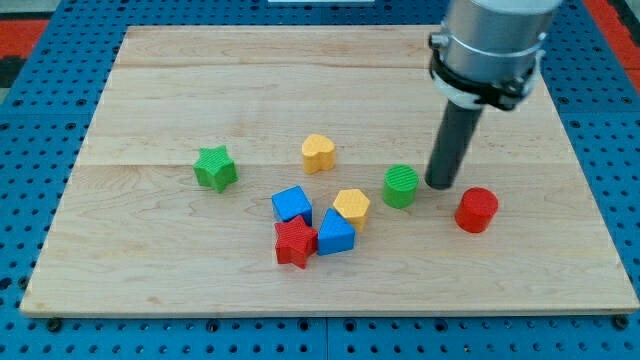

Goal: Move the green circle diagonal to the green star

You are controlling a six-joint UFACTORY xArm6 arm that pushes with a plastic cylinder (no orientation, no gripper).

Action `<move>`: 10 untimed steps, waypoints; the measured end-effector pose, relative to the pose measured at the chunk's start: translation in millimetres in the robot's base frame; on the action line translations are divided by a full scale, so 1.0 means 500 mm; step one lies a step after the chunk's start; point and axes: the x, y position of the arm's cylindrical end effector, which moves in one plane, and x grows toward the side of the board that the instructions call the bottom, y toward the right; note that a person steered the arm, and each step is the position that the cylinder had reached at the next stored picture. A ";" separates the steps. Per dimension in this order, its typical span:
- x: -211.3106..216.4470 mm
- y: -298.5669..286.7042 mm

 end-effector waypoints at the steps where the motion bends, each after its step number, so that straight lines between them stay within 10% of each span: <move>1: 0.007 0.038; 5: 0.101 -0.098; 10: -0.152 -0.219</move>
